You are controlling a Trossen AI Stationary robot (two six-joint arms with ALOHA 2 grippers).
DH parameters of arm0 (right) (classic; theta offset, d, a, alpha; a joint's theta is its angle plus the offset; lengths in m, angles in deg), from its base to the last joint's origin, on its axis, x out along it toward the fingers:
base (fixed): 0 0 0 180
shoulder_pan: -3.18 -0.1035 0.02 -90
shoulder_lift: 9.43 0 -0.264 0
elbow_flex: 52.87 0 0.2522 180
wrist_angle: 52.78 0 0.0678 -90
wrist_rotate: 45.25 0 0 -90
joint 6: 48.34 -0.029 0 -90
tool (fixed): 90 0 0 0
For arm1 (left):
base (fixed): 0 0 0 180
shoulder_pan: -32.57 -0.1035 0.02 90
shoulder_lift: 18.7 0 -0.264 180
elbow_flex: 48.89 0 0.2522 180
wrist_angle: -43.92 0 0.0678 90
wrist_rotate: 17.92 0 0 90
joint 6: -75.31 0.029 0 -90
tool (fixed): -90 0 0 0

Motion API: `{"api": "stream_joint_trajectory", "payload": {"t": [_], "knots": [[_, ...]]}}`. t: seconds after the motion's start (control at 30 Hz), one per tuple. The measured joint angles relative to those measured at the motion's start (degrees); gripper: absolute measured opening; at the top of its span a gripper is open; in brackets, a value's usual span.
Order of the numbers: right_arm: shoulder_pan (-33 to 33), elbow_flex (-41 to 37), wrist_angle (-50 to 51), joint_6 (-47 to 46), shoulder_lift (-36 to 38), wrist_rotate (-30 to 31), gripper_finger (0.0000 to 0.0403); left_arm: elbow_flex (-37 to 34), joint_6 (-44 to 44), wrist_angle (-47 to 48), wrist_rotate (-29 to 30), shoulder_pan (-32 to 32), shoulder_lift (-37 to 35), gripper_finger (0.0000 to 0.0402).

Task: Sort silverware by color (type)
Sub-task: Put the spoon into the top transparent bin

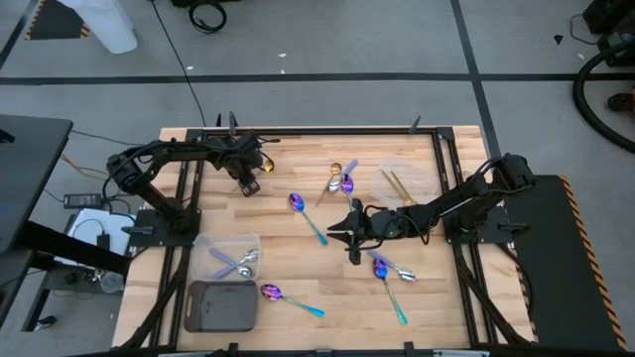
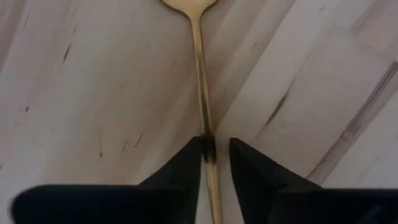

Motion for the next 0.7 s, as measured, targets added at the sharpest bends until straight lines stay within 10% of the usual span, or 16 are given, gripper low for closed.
{"api": "stream_joint_trajectory", "payload": {"t": [0.2,0.7], "knots": [[0.0,0.0,0.0,0.0,0.0,0.2,0.0084,0.0,0.9,0.0,-0.4,0.0,0.0,0.0016],[-0.3,0.0,0.7,-1.0,0.0,1.2,0.0084,-0.4,1.2,-0.5,-1.8,4.4,-5.8,0.0016]]}}
